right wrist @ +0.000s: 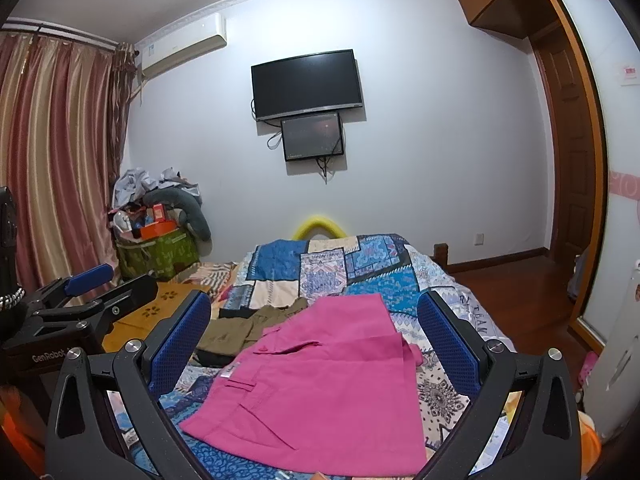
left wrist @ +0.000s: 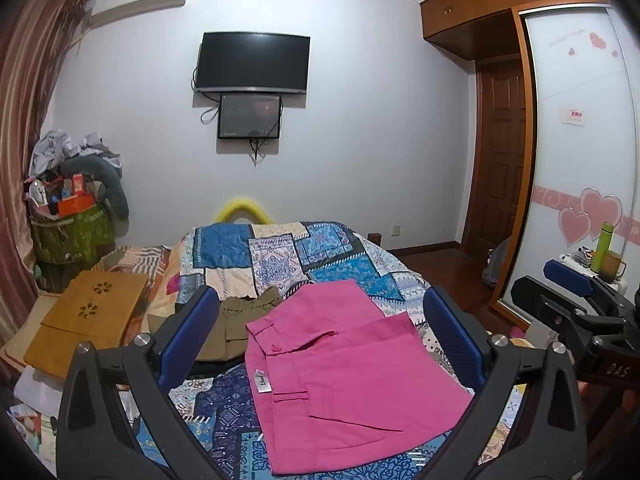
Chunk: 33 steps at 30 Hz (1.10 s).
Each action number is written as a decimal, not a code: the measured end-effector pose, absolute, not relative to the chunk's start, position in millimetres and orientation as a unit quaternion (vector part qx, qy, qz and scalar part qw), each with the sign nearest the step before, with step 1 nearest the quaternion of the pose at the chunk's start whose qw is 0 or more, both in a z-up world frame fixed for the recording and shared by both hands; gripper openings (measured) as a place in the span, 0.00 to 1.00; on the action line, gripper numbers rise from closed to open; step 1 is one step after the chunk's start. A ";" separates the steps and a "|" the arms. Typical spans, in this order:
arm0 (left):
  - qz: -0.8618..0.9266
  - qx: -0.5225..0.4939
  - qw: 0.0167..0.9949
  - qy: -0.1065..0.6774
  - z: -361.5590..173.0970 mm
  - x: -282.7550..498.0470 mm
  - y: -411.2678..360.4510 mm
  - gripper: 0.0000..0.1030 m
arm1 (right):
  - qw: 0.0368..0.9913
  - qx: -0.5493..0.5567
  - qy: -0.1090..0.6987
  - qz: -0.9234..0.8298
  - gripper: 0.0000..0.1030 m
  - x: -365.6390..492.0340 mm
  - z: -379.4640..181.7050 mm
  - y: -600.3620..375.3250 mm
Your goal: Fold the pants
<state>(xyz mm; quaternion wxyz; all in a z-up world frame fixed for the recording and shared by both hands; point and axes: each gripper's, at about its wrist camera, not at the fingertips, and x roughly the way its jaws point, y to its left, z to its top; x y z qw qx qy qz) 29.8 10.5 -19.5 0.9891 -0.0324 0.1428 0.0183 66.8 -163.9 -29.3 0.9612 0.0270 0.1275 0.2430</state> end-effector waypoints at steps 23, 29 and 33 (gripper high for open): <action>0.077 -0.042 0.917 0.389 -152.6 217.9 89.2 0.82 | 0.924 -0.073 0.313 0.208 0.99 215.0 -140.7 -173.4; 0.051 -0.060 0.886 0.456 -194.4 248.8 103.5 0.78 | 0.904 -0.063 0.368 0.210 0.92 249.1 -163.3 -185.8; 0.029 -0.058 0.870 0.489 -211.3 261.8 106.1 0.78 | 0.887 -0.041 0.407 0.215 0.80 277.1 -179.7 -195.3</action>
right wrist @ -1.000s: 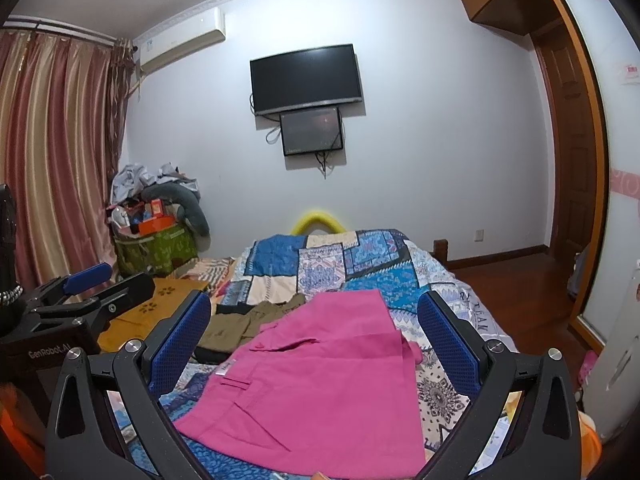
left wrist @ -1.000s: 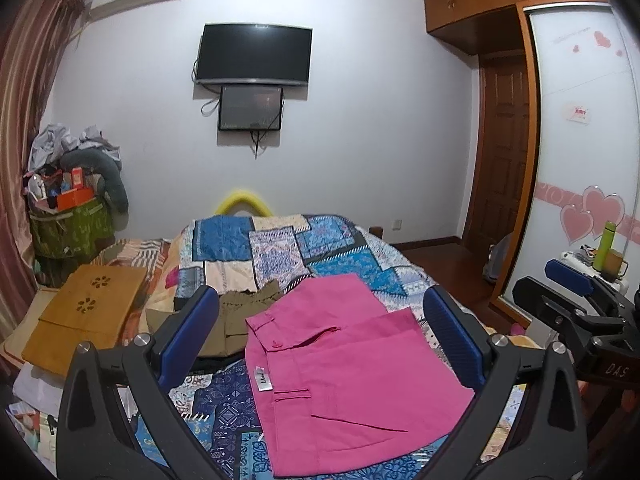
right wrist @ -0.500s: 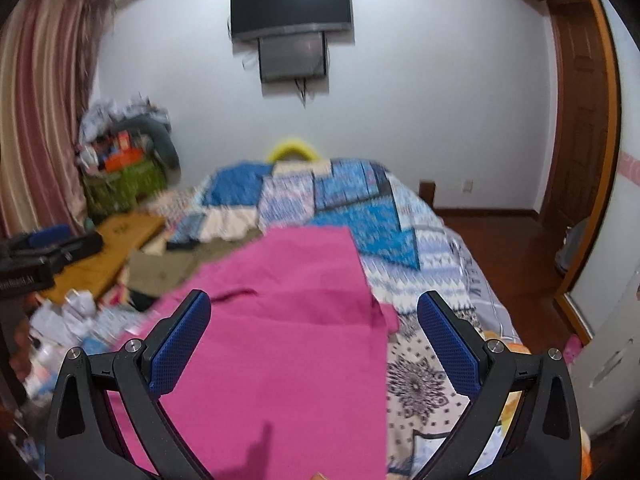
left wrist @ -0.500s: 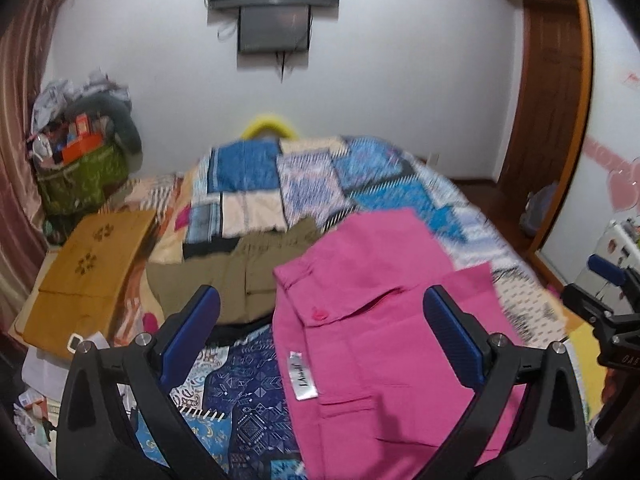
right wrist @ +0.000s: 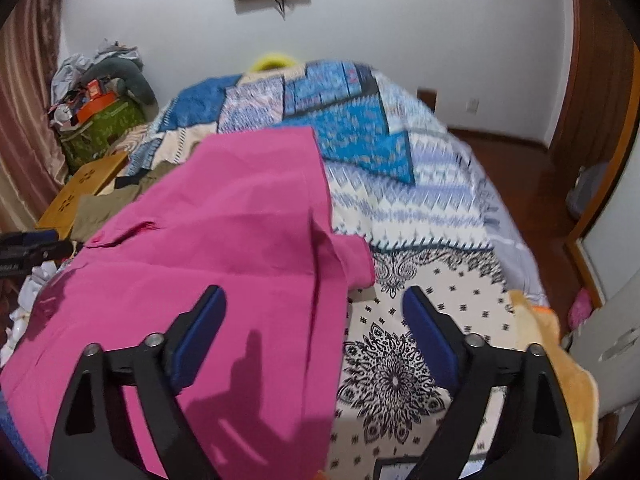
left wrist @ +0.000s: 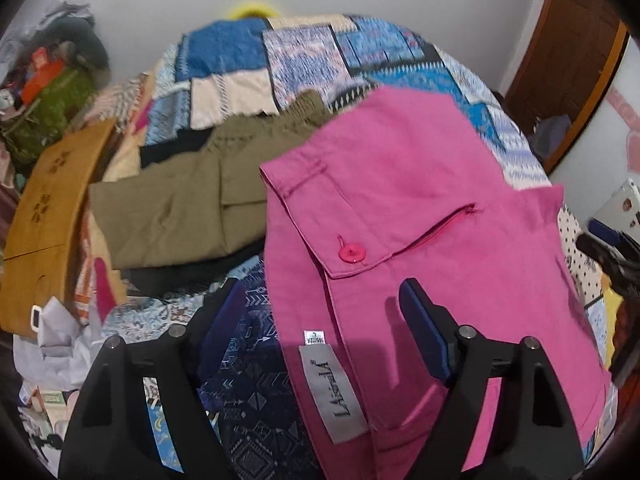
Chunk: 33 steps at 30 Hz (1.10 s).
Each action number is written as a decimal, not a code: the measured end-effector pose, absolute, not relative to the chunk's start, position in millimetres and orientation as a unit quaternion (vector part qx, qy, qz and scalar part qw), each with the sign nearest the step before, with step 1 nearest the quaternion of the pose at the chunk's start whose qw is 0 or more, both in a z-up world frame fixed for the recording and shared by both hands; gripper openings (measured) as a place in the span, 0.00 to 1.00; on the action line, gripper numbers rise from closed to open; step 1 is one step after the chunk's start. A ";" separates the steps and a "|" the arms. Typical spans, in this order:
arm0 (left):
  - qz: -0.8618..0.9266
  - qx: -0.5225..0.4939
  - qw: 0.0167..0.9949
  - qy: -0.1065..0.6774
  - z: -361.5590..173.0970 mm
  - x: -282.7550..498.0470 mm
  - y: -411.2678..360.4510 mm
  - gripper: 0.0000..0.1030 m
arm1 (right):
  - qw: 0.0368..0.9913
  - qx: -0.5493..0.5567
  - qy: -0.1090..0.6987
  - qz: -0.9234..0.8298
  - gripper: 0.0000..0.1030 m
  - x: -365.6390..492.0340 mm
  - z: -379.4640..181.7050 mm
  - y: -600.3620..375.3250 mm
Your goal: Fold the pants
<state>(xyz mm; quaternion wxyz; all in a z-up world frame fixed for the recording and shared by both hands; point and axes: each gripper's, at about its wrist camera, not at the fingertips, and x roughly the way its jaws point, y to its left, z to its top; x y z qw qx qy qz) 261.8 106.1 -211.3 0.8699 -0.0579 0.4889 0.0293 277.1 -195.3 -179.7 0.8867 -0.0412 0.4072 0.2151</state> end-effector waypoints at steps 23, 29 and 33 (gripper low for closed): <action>-0.022 -0.040 0.848 0.528 -248.1 303.2 107.2 0.68 | 0.824 -0.002 0.495 0.274 0.04 329.5 -229.5 -189.9; -0.015 -0.022 0.852 0.523 -252.3 304.4 105.8 0.70 | 0.828 -0.030 0.499 0.253 0.03 335.5 -228.9 -183.7; 0.000 -0.006 0.850 0.527 -246.3 303.9 105.5 0.70 | 0.827 -0.030 0.508 0.239 0.03 339.5 -226.6 -187.5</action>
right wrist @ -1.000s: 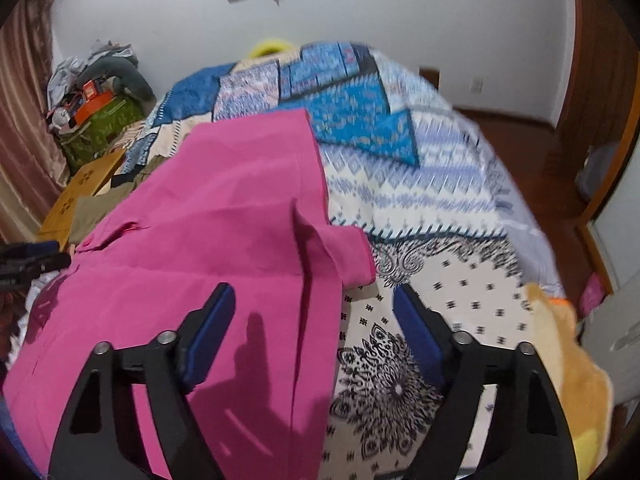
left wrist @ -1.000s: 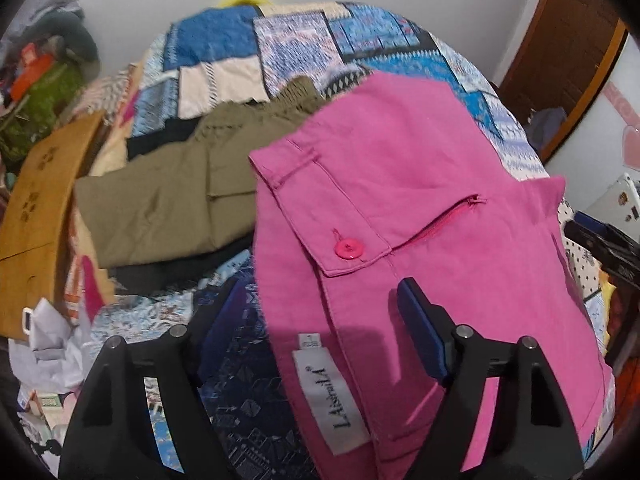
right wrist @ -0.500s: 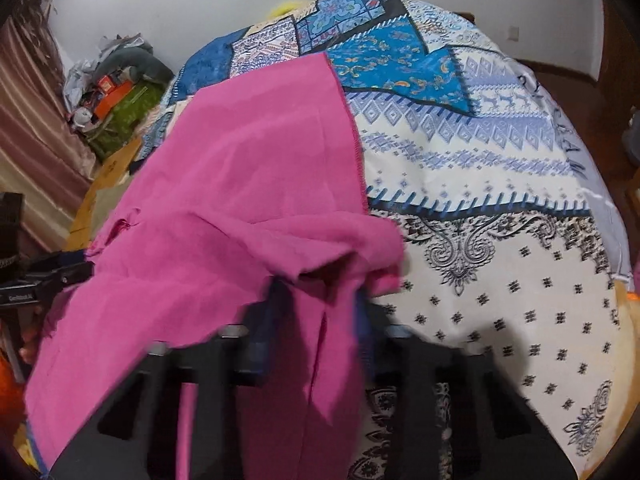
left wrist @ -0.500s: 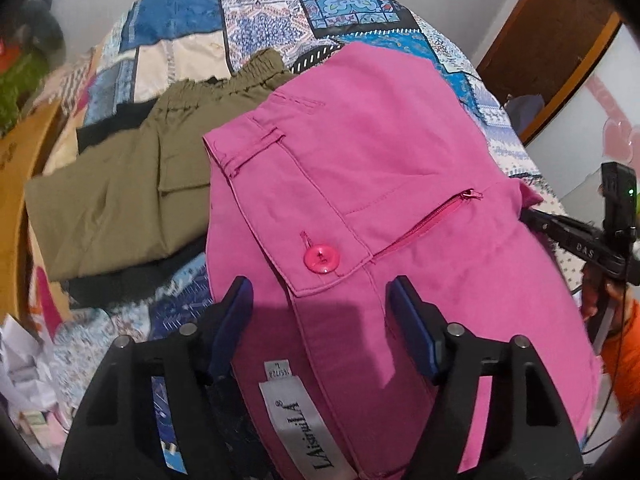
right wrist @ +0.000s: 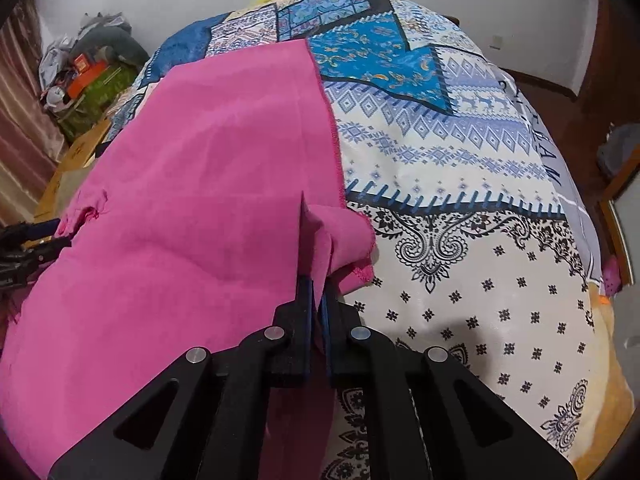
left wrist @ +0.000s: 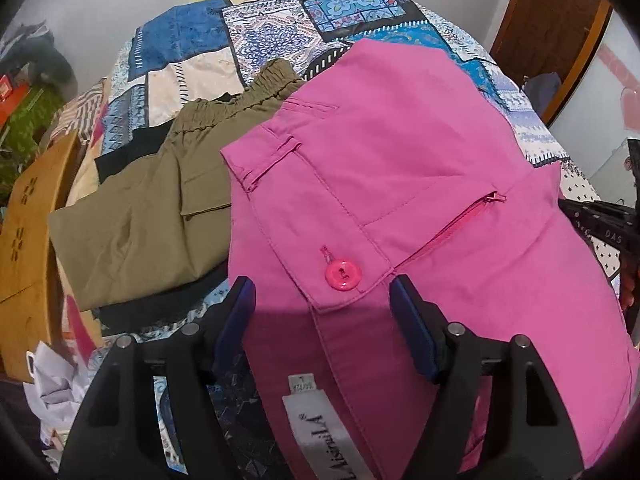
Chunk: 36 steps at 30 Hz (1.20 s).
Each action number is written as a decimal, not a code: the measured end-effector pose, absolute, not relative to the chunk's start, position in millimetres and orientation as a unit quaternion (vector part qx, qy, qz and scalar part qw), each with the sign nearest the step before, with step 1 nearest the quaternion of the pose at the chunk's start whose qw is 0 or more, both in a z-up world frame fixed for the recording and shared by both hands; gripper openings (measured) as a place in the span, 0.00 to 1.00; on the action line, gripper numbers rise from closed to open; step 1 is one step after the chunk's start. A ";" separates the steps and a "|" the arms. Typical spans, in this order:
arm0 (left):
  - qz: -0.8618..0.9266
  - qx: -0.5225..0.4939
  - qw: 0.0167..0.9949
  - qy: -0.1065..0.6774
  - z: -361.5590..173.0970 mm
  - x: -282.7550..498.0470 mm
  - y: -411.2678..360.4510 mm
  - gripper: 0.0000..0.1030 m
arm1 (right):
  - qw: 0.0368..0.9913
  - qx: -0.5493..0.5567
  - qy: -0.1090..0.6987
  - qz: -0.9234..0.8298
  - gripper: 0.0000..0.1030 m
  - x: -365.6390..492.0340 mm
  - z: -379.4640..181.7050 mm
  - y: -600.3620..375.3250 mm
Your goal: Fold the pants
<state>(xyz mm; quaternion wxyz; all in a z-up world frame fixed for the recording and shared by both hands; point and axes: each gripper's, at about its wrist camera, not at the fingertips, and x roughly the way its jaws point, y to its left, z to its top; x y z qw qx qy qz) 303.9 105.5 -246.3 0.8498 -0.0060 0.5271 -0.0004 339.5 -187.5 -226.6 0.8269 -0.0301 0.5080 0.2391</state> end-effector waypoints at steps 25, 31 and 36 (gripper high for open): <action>-0.015 -0.154 0.800 0.579 -266.6 361.1 149.6 0.85 | 0.822 0.048 0.517 0.234 0.59 386.2 -222.1 -194.3; -0.037 -0.122 0.814 0.566 -266.3 358.4 134.6 0.78 | 0.799 0.045 0.538 0.265 0.29 381.3 -244.1 -186.4; -0.021 -0.075 0.836 0.544 -257.7 361.5 119.7 0.56 | 0.809 0.018 0.524 0.266 0.11 372.7 -244.1 -183.0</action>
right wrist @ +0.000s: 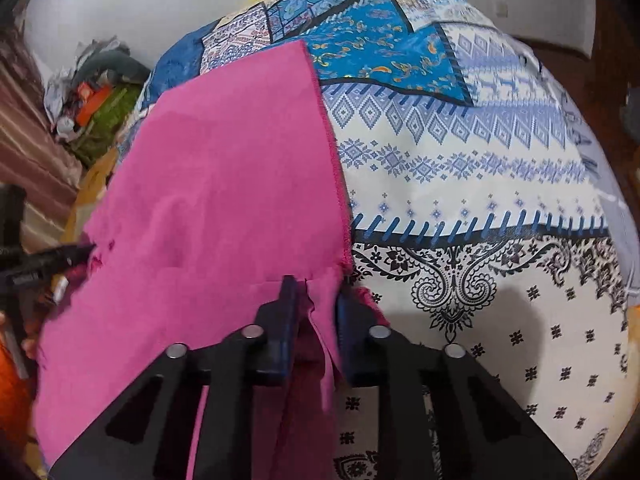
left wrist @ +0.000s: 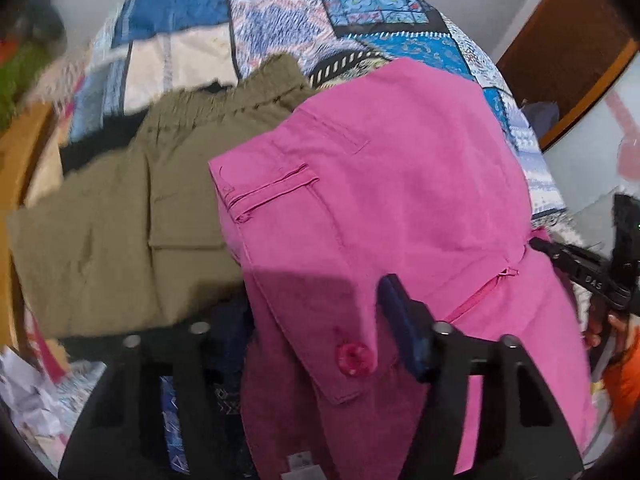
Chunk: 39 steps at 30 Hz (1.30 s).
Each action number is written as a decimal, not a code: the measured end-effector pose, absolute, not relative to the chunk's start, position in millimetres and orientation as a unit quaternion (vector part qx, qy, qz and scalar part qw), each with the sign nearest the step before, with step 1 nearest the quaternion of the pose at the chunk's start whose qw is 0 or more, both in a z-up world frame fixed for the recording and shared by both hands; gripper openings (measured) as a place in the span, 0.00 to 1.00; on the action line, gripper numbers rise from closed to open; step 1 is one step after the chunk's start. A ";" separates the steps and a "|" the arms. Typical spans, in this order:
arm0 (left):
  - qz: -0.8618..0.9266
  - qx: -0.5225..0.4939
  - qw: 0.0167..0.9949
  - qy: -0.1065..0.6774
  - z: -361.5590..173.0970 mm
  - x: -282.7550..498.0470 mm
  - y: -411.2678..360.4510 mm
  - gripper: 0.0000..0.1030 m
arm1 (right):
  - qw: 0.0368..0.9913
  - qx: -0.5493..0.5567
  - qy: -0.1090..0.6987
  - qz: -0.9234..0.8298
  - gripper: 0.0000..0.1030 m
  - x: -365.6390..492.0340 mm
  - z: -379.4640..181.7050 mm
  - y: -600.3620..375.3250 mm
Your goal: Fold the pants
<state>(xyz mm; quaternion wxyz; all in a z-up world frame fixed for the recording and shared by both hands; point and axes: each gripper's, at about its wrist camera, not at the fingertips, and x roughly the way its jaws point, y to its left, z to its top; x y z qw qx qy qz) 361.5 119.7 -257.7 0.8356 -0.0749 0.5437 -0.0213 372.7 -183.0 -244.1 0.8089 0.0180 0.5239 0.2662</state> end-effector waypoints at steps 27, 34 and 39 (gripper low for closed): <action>0.044 -0.023 0.869 0.492 -208.5 391.6 159.8 0.62 | 0.871 -0.018 0.432 0.232 0.50 373.8 -158.6 -206.7; 0.037 -0.047 0.854 0.517 -239.7 425.0 166.2 0.62 | 0.875 -0.003 0.421 0.240 0.62 415.2 -162.7 -175.8; 0.020 -0.064 0.839 0.540 -267.3 441.3 170.1 0.62 | 0.864 -0.004 0.446 0.234 0.62 451.2 -185.2 -165.0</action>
